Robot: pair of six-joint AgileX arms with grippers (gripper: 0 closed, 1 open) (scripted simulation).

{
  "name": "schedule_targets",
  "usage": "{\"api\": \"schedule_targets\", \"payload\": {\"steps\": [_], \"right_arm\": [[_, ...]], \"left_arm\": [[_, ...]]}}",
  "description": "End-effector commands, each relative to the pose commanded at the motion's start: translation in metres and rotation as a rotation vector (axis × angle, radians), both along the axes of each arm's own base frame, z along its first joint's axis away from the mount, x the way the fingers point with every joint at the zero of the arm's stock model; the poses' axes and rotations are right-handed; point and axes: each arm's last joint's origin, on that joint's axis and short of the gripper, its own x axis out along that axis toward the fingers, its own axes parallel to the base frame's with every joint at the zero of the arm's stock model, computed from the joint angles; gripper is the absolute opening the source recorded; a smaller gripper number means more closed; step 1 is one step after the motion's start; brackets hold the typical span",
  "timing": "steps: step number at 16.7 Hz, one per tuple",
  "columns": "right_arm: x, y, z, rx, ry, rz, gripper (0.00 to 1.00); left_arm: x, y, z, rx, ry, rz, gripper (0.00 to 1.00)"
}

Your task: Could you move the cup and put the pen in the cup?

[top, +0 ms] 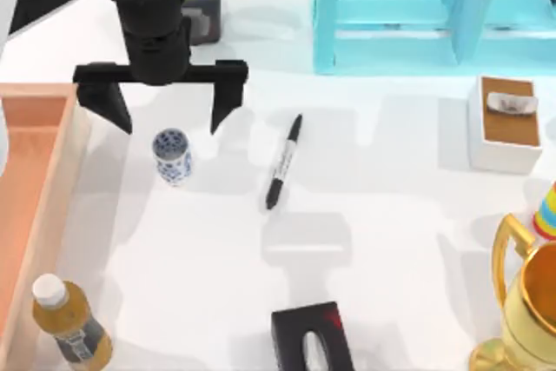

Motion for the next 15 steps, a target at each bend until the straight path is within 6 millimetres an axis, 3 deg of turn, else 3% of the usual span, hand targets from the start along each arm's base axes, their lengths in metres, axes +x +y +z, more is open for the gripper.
{"api": "schedule_targets", "payload": {"steps": [4, 8, 11, 15], "right_arm": [[0.000, 0.000, 0.000, 0.000, 0.000, 0.000, 1.00], [0.000, 0.000, 0.000, 0.000, 0.000, 0.000, 1.00], [0.000, 0.000, 0.000, 0.000, 0.000, 0.000, 1.00], [0.000, 0.000, 0.000, 0.000, 0.000, 0.000, 1.00]], "left_arm": [[0.009, -0.004, 0.053, -0.010, -0.023, 0.001, 1.00], [0.001, -0.001, 0.104, -0.016, -0.038, -0.002, 1.00], [-0.008, 0.002, 0.122, -0.009, -0.027, -0.005, 1.00], [-0.010, 0.004, 0.127, -0.007, -0.025, -0.006, 1.00]]}}
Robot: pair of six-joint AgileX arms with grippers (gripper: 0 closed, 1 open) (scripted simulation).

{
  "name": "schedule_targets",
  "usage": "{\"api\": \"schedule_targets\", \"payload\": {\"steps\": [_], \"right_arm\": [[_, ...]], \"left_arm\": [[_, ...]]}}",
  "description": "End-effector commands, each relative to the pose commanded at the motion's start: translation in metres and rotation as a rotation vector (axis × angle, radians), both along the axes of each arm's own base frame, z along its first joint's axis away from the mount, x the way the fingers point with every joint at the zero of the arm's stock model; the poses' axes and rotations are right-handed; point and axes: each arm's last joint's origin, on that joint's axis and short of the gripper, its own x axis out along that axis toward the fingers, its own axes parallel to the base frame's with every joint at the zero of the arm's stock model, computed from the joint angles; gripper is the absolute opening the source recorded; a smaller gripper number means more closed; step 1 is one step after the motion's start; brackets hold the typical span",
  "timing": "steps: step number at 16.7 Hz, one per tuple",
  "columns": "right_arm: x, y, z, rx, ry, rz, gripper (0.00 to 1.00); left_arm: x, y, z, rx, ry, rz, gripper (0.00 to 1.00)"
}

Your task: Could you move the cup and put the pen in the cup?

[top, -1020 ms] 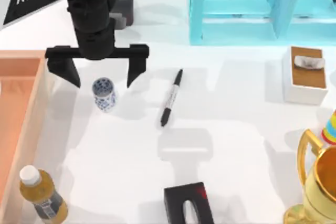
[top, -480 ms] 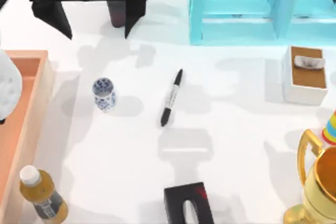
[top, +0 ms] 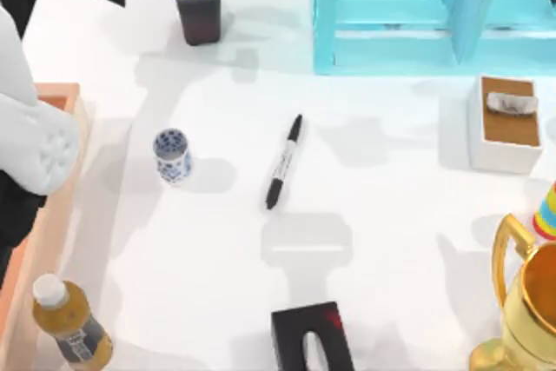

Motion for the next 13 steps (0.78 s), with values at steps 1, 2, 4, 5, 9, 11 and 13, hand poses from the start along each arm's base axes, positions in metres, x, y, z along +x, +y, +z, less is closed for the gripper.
{"api": "schedule_targets", "payload": {"steps": [1, 2, 4, 5, 9, 11, 13], "right_arm": [[0.000, 0.000, 0.000, 0.000, 0.000, 0.000, 1.00], [0.000, 0.000, 0.000, 0.000, 0.000, 0.000, 1.00], [0.000, 0.000, 0.000, 0.000, 0.000, 0.000, 1.00], [0.000, 0.000, 0.000, 0.000, 0.000, 0.000, 1.00], [0.000, 0.000, 0.000, 0.000, 0.000, 0.000, 1.00], [0.000, 0.000, 0.000, 0.000, 0.000, 0.000, 1.00], [0.000, 0.000, 0.000, 0.000, 0.000, 0.000, 1.00]], "left_arm": [[0.000, 0.000, 0.000, 0.000, 0.000, 0.000, 1.00], [0.023, -0.003, 0.007, -0.080, -0.243, 0.016, 1.00], [0.023, -0.006, 0.006, -0.078, -0.246, 0.014, 1.00], [0.024, -0.010, 0.004, -0.073, -0.248, 0.009, 1.00], [0.025, -0.051, -0.026, -0.024, -0.220, -0.055, 1.00], [0.019, -0.079, -0.056, 0.021, -0.174, -0.108, 1.00], [0.008, -0.106, -0.086, 0.068, -0.135, -0.166, 1.00]]}}
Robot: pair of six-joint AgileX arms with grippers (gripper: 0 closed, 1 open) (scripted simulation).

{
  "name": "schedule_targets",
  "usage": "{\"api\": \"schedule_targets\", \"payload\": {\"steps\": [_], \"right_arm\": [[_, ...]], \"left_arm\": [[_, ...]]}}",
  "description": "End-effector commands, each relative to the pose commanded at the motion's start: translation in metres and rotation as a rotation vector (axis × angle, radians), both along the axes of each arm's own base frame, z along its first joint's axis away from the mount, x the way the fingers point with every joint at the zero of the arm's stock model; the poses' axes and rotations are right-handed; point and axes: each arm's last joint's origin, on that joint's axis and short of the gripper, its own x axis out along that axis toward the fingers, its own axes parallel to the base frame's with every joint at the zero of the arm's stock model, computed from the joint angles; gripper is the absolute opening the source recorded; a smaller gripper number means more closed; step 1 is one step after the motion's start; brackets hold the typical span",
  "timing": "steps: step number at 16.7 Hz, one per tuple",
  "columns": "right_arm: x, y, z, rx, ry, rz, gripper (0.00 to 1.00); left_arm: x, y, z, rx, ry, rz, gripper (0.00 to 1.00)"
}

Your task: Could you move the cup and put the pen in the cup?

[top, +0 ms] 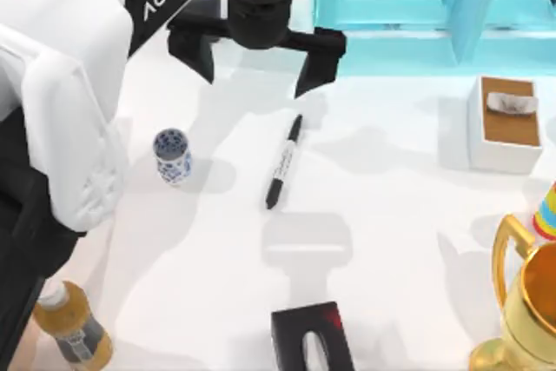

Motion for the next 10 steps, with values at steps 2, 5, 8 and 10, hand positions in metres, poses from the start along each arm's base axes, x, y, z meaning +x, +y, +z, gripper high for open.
{"api": "schedule_targets", "payload": {"steps": [2, 5, 8, 10], "right_arm": [[0.000, 0.000, 0.000, 0.000, 0.000, 0.000, 1.00], [0.000, 0.000, 0.000, 0.000, 0.000, 0.000, 1.00], [0.000, 0.000, 0.000, 0.000, 0.000, 0.000, 1.00], [0.000, 0.000, 0.000, 0.000, 0.000, 0.000, 1.00]], "left_arm": [[-0.014, -0.022, -0.024, 0.041, 0.015, -0.050, 1.00], [-0.030, -0.044, -0.044, 0.072, 0.012, -0.099, 1.00], [-0.033, -0.046, -0.047, 0.076, 0.011, -0.106, 1.00], [-0.031, -0.045, -0.049, 0.077, 0.018, -0.103, 1.00]]}}
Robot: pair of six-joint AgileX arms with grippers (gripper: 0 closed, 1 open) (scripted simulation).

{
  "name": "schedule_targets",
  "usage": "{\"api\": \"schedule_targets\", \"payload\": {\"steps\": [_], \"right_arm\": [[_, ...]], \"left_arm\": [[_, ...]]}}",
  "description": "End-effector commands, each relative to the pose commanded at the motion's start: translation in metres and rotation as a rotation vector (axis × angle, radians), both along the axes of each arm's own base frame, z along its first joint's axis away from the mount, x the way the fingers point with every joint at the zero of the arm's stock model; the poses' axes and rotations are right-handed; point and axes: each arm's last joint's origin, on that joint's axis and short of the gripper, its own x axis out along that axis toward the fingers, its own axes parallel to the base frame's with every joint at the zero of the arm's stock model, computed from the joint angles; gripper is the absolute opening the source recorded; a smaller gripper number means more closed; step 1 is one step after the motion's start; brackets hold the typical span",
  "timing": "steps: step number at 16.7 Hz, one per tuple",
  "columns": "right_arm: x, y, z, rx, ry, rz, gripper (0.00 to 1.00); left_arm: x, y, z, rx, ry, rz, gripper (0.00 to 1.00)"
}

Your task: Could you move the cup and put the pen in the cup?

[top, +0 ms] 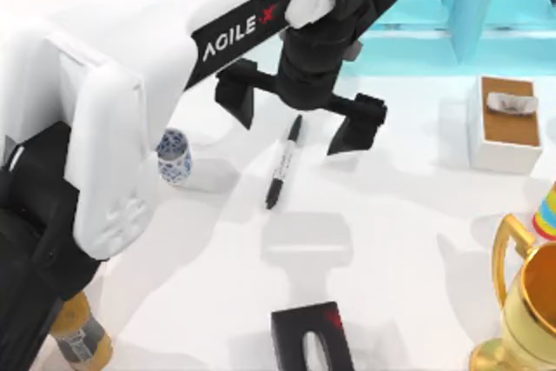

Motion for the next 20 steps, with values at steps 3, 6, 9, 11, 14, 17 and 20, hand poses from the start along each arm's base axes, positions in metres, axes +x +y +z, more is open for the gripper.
{"api": "schedule_targets", "payload": {"steps": [3, 6, 9, 11, 14, 17, 20], "right_arm": [[0.000, 0.000, 0.000, 0.000, 0.000, 0.000, 1.00], [0.000, 0.000, 0.000, 0.000, 0.000, 0.000, 1.00], [0.000, 0.000, 0.000, 0.000, 0.000, 0.000, 1.00], [0.000, 0.000, 0.000, 0.000, 0.000, 0.000, 1.00], [0.000, 0.000, 0.000, 0.000, 0.000, 0.000, 1.00], [0.000, 0.000, 0.000, 0.000, 0.000, 0.000, 1.00], [0.000, 0.000, 0.000, 0.000, 0.000, 0.000, 1.00]], "left_arm": [[0.002, 0.000, -0.009, -0.001, -0.004, -0.002, 1.00], [0.007, 0.002, -0.036, -0.002, -0.007, -0.004, 1.00], [0.011, 0.006, -0.069, -0.003, -0.008, -0.004, 1.00], [0.012, 0.009, -0.087, -0.003, -0.008, -0.004, 1.00], [0.012, 0.011, -0.096, -0.002, -0.006, -0.004, 1.00], [0.012, 0.011, -0.096, -0.002, -0.006, -0.004, 1.00], [0.012, 0.011, -0.096, -0.002, -0.006, -0.004, 0.77]]}}
